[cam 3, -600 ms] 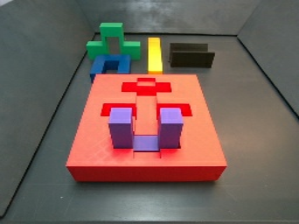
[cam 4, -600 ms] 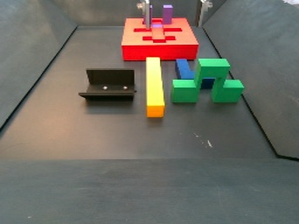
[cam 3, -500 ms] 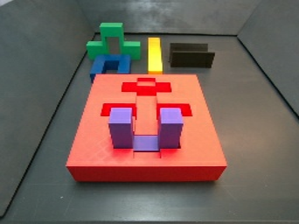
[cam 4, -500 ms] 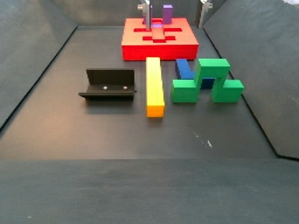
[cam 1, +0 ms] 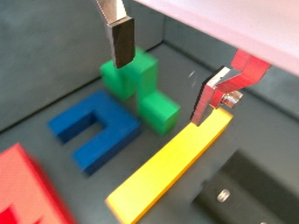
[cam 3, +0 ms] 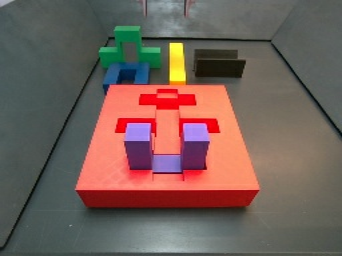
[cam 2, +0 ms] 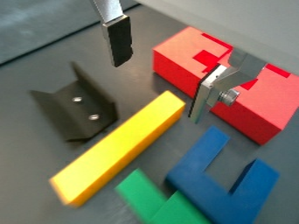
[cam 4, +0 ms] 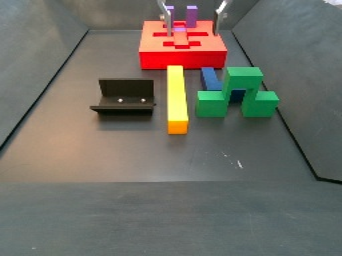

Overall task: Pick up the blue object. Move up. Place the blue object on the fixture. Regrasp the blue object. Move to above the board. Insert the blue object.
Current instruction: Pick up the blue object.

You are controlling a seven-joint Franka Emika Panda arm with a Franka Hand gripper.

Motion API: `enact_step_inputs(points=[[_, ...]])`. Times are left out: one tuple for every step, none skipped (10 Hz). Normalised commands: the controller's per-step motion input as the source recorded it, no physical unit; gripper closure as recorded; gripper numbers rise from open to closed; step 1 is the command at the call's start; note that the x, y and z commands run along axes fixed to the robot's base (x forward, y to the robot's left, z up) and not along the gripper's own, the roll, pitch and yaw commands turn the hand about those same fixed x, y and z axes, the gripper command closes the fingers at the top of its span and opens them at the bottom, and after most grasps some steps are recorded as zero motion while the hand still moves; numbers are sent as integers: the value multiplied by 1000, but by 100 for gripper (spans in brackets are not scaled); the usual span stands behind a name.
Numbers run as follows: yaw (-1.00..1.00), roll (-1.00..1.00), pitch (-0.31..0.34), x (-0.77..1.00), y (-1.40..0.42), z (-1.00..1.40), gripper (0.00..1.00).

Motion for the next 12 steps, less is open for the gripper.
enact_step_inputs(points=[[103, 181, -169, -309, -1000, -831, 0], [94, 174, -156, -269, -974, -857, 0], [46, 156, -169, -357, -889, -843, 0], [0, 101, -180, -429, -703, -757, 0], [0, 36, -189, -366, -354, -689, 0], [0, 29, -67, -174, -34, -446, 0], [0, 29, 0, 0, 0, -211, 0], [0, 80, 0, 0, 0, -337, 0], [0, 127, 0, 0, 0, -480, 0], [0, 127, 0, -49, 0, -466, 0], [0, 91, 0, -57, 0, -377, 0], [0, 37, 0, 0, 0, -271, 0]])
